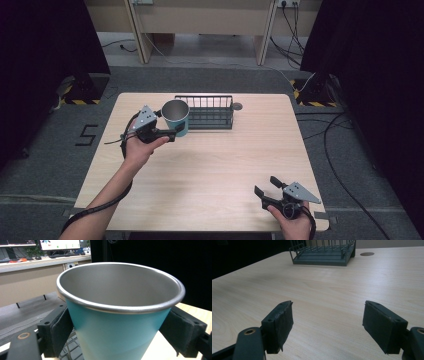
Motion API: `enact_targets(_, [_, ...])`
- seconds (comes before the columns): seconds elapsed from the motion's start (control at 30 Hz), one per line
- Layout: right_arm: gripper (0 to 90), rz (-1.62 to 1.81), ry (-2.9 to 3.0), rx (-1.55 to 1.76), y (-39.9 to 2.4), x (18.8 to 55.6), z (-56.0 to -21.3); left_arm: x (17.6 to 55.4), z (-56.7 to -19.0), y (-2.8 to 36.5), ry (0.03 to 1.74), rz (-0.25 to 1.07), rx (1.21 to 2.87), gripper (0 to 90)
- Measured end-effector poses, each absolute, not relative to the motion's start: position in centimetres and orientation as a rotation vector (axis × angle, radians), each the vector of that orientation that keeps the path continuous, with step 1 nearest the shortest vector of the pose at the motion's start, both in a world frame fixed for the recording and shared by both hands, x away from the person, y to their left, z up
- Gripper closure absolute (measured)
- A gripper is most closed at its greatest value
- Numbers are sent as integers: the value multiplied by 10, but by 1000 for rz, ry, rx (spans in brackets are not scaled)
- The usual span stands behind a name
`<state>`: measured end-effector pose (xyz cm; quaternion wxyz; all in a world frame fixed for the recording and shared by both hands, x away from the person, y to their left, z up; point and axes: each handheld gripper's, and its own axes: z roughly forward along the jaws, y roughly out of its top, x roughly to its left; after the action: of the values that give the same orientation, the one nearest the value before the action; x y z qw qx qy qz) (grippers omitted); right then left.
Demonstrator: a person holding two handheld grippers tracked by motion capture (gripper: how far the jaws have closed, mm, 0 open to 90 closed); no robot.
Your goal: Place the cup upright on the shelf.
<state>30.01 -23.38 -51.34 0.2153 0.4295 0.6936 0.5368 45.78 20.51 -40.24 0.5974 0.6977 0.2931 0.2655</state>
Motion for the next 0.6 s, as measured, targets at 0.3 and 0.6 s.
enact_targets(0.3, [250,1486,1924,1179,-234,300,-513,467,-402,198,702,626,1601,149])
enact_targets(0.6, [251,1483,1927,1181,-235,301,-513,477,-401,197,716,634,1611,149])
